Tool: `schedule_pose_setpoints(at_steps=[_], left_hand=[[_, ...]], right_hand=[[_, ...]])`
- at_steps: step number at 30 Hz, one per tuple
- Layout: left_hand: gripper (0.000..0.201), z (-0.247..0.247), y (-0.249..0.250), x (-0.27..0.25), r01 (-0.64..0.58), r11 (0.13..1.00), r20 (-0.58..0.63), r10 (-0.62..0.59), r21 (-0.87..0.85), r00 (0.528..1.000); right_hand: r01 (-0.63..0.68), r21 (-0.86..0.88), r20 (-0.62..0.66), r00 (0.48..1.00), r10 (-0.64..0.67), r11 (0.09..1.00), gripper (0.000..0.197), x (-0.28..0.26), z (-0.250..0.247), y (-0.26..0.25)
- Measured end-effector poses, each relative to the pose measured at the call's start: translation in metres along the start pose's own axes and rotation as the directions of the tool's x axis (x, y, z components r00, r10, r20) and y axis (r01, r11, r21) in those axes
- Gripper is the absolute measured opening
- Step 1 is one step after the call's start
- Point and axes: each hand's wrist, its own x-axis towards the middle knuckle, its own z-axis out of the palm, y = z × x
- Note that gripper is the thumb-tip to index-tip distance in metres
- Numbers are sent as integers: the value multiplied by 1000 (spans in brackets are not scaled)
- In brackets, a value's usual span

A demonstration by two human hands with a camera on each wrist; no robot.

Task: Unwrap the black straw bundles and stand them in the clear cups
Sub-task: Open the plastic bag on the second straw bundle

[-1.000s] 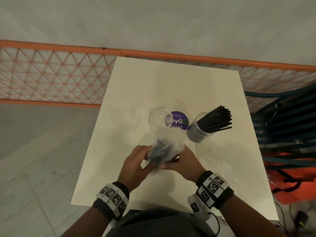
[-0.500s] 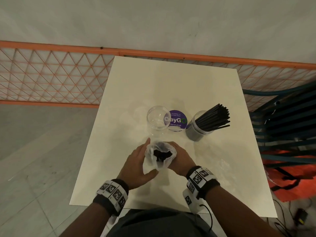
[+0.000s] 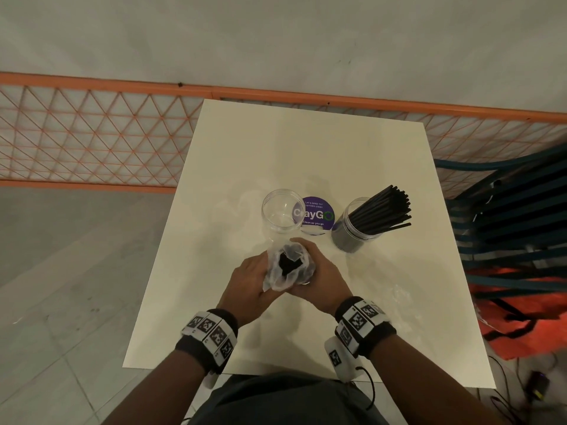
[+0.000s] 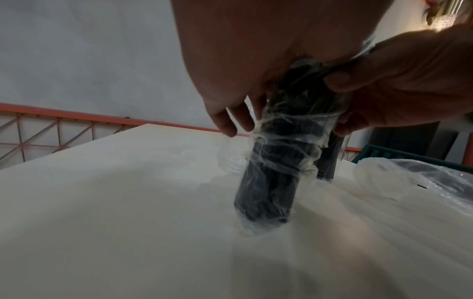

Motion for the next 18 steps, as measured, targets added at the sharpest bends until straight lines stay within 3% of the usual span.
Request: schedule_pose_setpoints(at_steps=[2,4,6,10,13,15,18], left_hand=[[54,-5,8,1,9,995,2,-9,-101,1000],[89,-7,13,-1,31,964,17,-27,-265,999],[100,-5,11,-1,79,938,29,-74,-338,997],[58,-4,11,2,148,950,51,-139,-275,989],[51,-7,7,1,125,972,45,-119,-198,992],[68,-8,4,1,96,977,45,-89,-188,995],[96,-6,7,-1,151,924,51,-142,-351,989]], right_hand=[[15,-61,22,1000,-14,998,71,0,-1,-3],[14,-112,45,999,-9,994,65,1,-1,-4],[24,-213,85,996,-6,977,60,4,2,-7],[29,-242,92,996,-6,970,63,10,8,-11],[1,-187,78,997,13,982,63,9,9,-12],[2,-238,81,997,18,971,60,10,9,-11],[19,-315,117,993,19,949,55,10,11,-10]])
